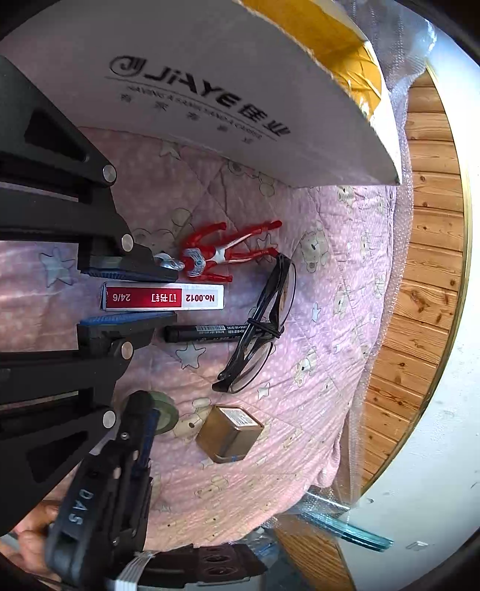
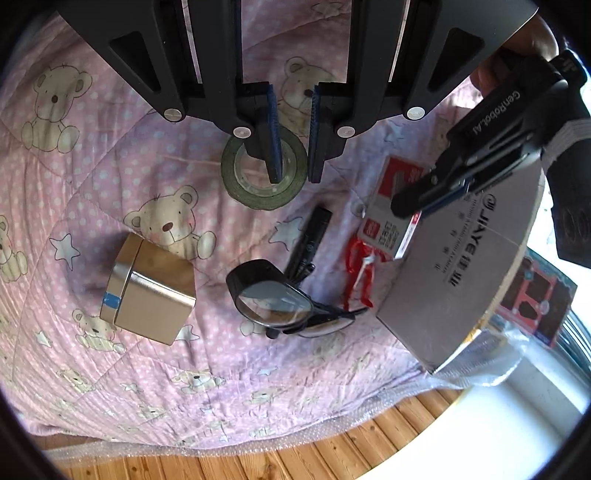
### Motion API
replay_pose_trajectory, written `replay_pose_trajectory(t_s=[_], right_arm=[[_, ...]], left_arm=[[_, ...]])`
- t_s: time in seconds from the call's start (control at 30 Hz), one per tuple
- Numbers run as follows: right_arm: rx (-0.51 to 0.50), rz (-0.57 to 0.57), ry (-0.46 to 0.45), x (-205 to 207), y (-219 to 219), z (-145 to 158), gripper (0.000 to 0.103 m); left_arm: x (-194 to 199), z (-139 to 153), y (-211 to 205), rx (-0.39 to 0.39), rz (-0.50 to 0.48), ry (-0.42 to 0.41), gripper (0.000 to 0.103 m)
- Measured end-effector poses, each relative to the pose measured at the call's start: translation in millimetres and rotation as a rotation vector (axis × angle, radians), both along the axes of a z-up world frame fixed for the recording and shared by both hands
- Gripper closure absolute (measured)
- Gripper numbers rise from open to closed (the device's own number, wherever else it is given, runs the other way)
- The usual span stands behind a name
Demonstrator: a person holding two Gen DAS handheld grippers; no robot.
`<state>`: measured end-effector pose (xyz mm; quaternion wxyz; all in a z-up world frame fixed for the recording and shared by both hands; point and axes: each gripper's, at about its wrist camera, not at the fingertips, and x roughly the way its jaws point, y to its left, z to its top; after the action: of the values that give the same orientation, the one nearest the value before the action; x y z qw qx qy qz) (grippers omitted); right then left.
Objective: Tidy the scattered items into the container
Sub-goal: 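Grasp the red-and-white staples box with the left tool while the right tool grasps the green tape roll, then carry the staples box and tape roll with both tools over the cardboard box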
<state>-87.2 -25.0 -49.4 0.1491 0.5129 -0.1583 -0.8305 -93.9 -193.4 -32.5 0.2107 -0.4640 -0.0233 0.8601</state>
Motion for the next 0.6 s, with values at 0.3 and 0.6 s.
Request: replay_pose_trajectory(t_s=[0.3, 0.6], right_arm=[[-0.001, 0.022, 0.038, 16, -5, 18, 0.089], [0.057, 0.036, 0.065, 45, -8, 33, 0.089]], left_arm=[[19, 22, -5, 0.024, 0.001, 0.028, 0.087], [30, 56, -21, 0.067, 0.043, 0.102, 0.087]])
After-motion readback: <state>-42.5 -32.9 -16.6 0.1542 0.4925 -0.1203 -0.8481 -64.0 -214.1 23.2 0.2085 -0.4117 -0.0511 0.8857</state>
